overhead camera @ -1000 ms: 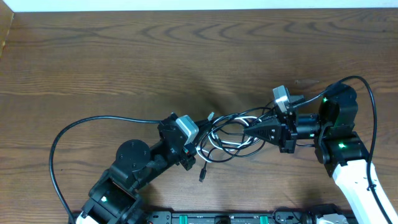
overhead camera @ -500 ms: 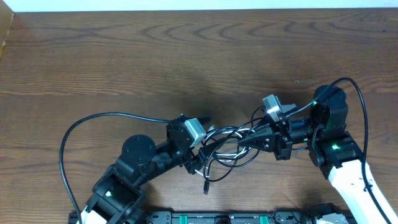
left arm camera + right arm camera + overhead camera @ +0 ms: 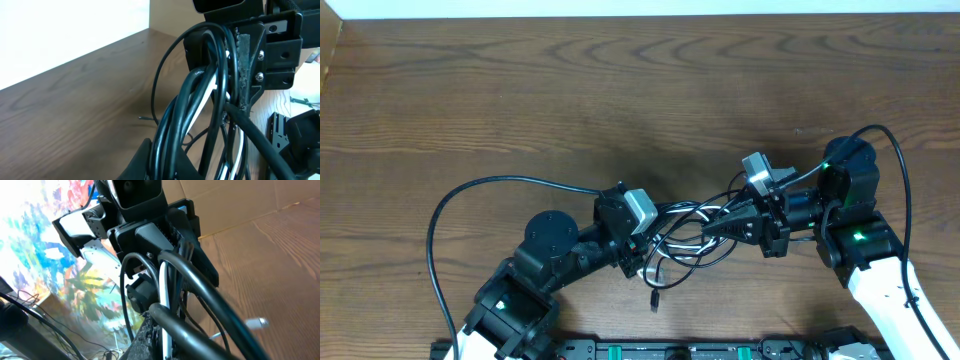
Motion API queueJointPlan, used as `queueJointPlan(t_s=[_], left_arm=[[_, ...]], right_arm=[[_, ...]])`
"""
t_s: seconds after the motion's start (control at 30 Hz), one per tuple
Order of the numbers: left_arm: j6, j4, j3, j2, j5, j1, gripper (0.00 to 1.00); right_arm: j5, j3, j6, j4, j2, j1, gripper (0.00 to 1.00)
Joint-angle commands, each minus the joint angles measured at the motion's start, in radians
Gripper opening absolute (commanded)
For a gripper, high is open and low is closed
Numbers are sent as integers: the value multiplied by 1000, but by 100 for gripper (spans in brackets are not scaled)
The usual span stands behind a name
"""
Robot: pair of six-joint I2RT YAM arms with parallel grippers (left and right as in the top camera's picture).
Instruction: Untangle cables
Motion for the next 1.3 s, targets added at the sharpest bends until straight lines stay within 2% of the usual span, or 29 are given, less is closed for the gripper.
queueJointPlan(t_s=[0.0, 0.07, 0.13, 0.17, 0.23, 0.27, 0.4, 0.57, 0.7, 1.03, 1.17, 1.27], left_arm=[[-4, 5, 17, -2, -6, 3, 8], [-4, 8, 17, -2, -7, 4, 8], [-4, 10, 17, -2, -31, 4, 8], [-4, 9, 17, -2, -58, 4, 7], [-4, 9, 17, -2, -129, 4, 8], [-5, 8, 17, -2, -161, 4, 8], [-5, 5, 17, -2, -254, 4, 7], [-14, 6, 17, -2, -257, 4, 7], [-71, 6, 17, -2, -249, 3, 7], [-73, 19, 17, -2, 19, 3, 7], [-73, 64, 17, -2, 108, 4, 7], [-73, 93, 17, -2, 119, 4, 8]], right_arm=[[-11, 12, -17, -2, -2, 8, 15], [48, 12, 32, -12, -2, 8, 29], [128, 12, 99, -25, -2, 8, 51], [183, 12, 142, -35, -2, 8, 67], [290, 12, 238, -52, -2, 8, 87], [325, 12, 269, -60, -2, 8, 89], [427, 12, 338, -108, -2, 8, 93], [484, 12, 343, -172, -2, 8, 94], [487, 12, 343, -179, -2, 9, 95], [556, 12, 348, -195, -2, 9, 95], [657, 12, 365, -245, -2, 9, 95], [750, 12, 365, -311, -2, 9, 95]])
